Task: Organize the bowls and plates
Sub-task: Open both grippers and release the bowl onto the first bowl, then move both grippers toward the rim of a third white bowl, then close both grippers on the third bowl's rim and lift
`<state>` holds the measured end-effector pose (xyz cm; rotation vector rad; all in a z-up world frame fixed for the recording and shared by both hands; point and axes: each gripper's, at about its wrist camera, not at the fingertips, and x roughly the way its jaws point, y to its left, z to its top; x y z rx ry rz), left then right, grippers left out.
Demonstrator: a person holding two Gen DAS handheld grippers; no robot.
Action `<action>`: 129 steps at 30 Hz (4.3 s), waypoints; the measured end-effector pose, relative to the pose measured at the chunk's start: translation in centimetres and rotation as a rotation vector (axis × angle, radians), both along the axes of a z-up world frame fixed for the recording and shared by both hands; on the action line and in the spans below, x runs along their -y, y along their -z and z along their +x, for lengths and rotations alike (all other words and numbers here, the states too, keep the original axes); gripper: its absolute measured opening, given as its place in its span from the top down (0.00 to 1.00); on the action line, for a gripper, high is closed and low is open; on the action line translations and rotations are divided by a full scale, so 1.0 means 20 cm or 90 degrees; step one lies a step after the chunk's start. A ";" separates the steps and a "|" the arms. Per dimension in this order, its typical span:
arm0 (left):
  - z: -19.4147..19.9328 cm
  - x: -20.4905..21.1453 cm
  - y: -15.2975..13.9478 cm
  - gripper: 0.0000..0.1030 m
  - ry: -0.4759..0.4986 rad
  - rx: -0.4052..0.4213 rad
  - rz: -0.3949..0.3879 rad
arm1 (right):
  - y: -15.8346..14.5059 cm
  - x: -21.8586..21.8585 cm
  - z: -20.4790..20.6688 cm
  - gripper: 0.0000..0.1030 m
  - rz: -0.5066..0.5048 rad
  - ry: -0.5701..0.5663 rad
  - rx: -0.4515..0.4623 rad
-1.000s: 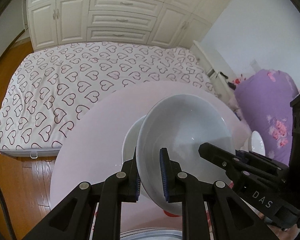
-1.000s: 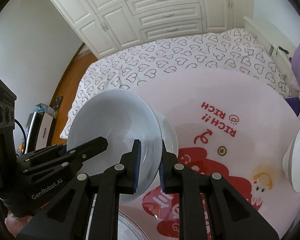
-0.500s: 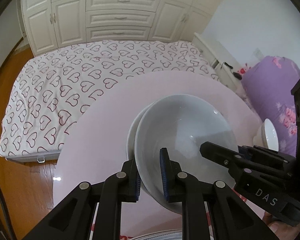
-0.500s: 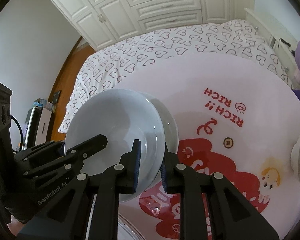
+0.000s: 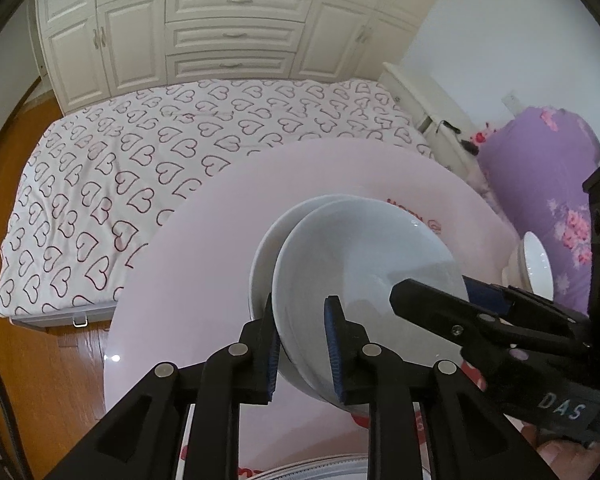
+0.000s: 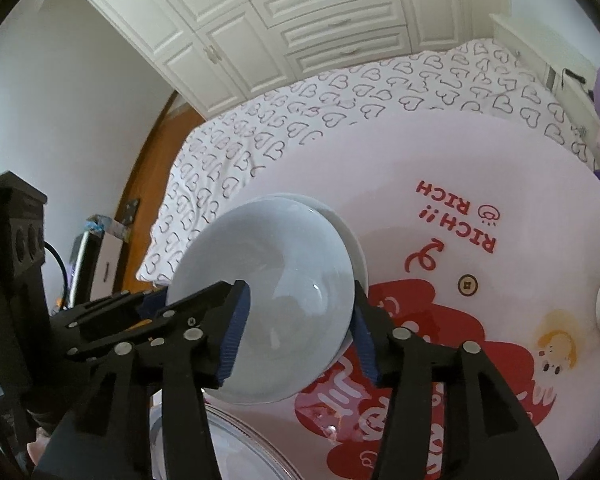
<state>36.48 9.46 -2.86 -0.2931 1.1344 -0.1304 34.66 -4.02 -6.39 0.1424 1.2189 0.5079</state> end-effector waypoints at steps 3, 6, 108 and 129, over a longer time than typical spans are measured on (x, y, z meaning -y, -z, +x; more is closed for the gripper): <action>0.00 -0.03 0.00 0.72 0.007 0.004 -0.001 | -0.03 0.02 0.00 0.02 0.025 0.008 0.013; -0.02 0.00 -0.01 0.59 0.015 0.018 0.002 | -0.05 0.01 -0.01 0.00 0.012 0.007 0.032; 0.57 1.32 0.38 0.93 0.177 -0.034 -0.091 | 0.11 1.47 0.02 0.80 -0.058 0.312 0.007; 0.40 1.04 0.25 0.93 0.135 -0.031 -0.106 | 0.04 1.24 -0.03 0.80 -0.051 0.273 0.010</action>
